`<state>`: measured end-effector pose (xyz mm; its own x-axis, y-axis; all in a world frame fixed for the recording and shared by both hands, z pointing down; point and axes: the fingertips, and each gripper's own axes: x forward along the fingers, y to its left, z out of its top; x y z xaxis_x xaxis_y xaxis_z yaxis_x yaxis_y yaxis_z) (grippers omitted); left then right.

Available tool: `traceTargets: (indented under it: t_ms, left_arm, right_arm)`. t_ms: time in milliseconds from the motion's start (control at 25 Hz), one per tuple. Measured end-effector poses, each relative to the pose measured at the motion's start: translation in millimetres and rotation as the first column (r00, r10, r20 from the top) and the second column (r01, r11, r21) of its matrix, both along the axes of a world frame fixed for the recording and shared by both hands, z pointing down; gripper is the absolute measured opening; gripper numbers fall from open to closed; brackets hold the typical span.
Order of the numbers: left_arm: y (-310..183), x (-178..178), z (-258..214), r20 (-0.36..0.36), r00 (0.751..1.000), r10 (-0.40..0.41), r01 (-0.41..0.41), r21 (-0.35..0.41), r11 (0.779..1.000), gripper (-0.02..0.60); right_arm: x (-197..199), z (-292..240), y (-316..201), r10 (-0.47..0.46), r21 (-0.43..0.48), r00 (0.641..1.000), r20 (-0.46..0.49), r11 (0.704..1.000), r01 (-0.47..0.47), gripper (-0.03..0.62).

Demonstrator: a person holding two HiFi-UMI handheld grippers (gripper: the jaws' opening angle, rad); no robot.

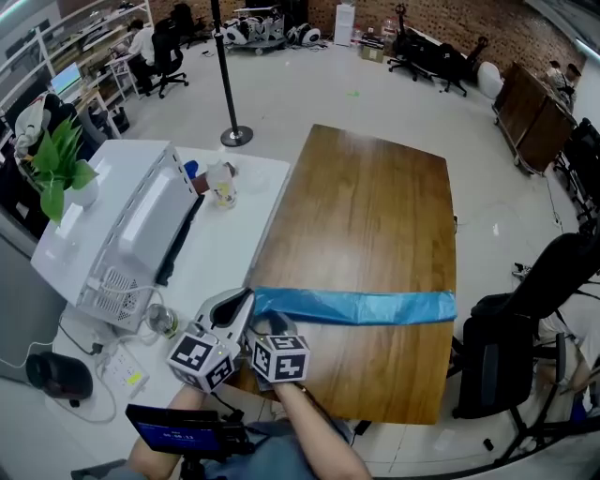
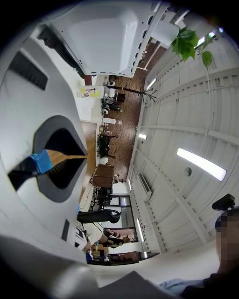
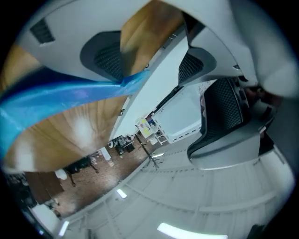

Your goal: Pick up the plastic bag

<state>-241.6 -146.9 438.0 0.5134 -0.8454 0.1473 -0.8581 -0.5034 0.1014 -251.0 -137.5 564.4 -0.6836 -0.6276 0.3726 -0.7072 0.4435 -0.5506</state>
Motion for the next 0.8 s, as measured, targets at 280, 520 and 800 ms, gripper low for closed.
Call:
traceTargets:
  t_ms: [280, 520, 800]
  left_arm:
    - [3.1, 0.5, -4.0, -0.019, 1.000, -0.013, 0.013, 0.006, 1.000, 0.034]
    - [6.0, -0.1, -8.7, -0.033, 0.999, -0.024, 0.024, 0.015, 1.000, 0.034]
    - [9.6, -4.1, -11.5, -0.052, 0.998, -0.036, 0.037, 0.020, 0.999, 0.034]
  right_arm:
    - [4.6, -11.9, 7.5, -0.108, 0.161, 0.973, -0.204, 0.977, 0.143, 0.379]
    - [12.9, -16.6, 11.7, -0.114, 0.188, 0.966, -0.234, 0.969, 0.160, 0.379]
    - [18.7, -30.9, 9.8, -0.097, 0.221, 0.968, -0.230, 0.964, 0.149, 0.379]
